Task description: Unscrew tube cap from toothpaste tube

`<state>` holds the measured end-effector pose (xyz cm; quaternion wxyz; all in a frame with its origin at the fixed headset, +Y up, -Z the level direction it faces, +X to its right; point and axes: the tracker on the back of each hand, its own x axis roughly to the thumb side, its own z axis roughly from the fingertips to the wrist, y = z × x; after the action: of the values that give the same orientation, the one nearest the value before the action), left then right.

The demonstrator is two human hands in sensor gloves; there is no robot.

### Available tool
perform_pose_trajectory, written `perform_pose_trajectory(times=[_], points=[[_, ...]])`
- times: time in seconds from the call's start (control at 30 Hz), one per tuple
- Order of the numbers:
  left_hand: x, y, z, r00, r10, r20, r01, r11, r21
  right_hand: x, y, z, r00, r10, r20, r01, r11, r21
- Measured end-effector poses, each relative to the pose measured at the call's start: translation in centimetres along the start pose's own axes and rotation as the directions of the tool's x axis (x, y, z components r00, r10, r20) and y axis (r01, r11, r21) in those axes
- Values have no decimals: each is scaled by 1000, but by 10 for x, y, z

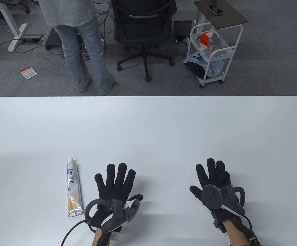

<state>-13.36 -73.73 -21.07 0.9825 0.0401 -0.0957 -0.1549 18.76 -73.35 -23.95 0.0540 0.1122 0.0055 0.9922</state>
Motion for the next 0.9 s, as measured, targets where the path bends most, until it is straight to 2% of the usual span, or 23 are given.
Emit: perform_pose_trajectory(times=[0.1, 0.9], points=[[-5, -3, 0, 999, 47, 3, -47, 999, -24, -3, 2, -2, 1000, -9, -7, 10, 1000, 19], [-9, -5, 0, 999, 45, -13, -46, 997, -61, 8, 4, -1, 998, -16, 57, 14, 999, 30]])
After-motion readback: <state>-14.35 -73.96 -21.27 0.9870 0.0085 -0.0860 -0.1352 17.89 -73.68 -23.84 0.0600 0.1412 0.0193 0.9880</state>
